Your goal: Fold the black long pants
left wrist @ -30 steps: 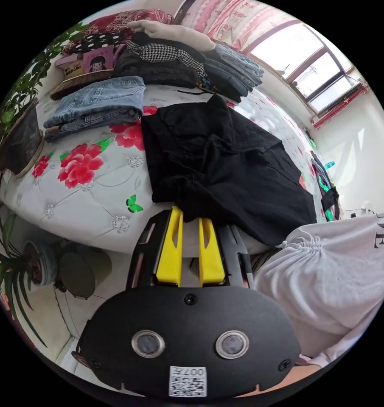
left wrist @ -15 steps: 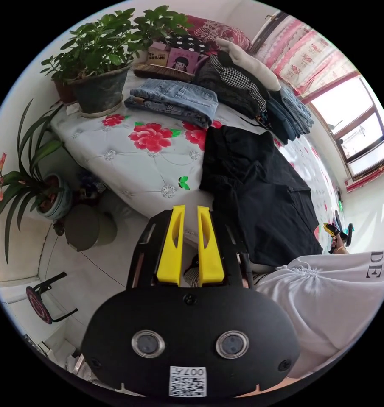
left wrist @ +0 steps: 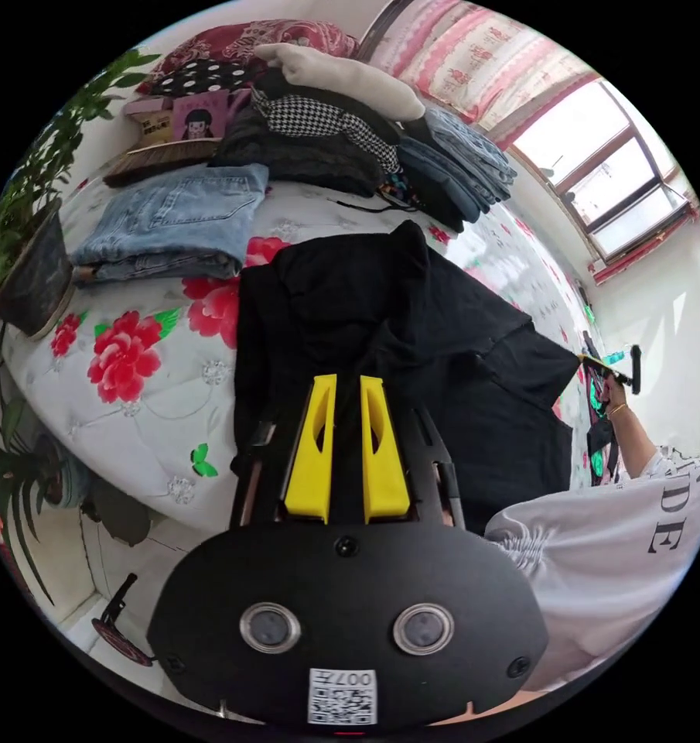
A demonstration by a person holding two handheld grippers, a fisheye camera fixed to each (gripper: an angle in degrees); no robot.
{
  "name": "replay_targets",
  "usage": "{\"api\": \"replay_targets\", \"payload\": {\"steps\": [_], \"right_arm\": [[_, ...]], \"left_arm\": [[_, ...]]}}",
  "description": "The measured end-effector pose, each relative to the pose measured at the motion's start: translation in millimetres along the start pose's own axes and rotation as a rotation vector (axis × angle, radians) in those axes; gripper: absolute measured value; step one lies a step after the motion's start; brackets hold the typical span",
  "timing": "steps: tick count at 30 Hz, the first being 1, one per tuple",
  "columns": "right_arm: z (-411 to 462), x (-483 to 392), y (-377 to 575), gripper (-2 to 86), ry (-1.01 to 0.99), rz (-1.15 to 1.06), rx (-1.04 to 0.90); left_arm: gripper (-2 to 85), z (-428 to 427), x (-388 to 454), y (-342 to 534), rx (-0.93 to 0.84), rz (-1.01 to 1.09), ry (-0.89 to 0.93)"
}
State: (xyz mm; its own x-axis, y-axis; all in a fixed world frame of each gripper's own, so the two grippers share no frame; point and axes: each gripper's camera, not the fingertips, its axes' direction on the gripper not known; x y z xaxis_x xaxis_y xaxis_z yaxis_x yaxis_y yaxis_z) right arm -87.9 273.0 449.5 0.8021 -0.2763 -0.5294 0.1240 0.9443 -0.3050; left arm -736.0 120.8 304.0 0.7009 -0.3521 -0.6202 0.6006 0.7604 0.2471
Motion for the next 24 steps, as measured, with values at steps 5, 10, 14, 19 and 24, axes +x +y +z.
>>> {"api": "replay_targets", "payload": {"steps": [5, 10, 14, 19, 24], "right_arm": [[-157.9, -24.3, -16.9, -0.2, 0.193, -0.108, 0.383], [-136.6, -46.5, 36.4, -0.2, 0.412, -0.167, 0.243], [4.7, -17.3, 128.5, -0.1, 0.12, 0.029, -0.316], [34.0, -9.7, 190.7, 0.4, 0.069, 0.273, -0.428], [1.0, -3.2, 118.9, 1.7, 0.004, 0.283, -0.116]], "left_arm": [[5.5, 24.1, 11.8, -38.7, 0.005, 0.058, 0.02], [5.3, 67.5, 29.4, -65.3, -0.069, 0.127, -0.01], [5.1, 99.1, 40.0, -78.3, -0.129, 0.157, -0.049], [3.8, 130.7, 48.9, -101.7, -0.189, 0.128, -0.093], [2.9, 160.5, 65.8, -126.4, -0.223, 0.157, -0.15]]}}
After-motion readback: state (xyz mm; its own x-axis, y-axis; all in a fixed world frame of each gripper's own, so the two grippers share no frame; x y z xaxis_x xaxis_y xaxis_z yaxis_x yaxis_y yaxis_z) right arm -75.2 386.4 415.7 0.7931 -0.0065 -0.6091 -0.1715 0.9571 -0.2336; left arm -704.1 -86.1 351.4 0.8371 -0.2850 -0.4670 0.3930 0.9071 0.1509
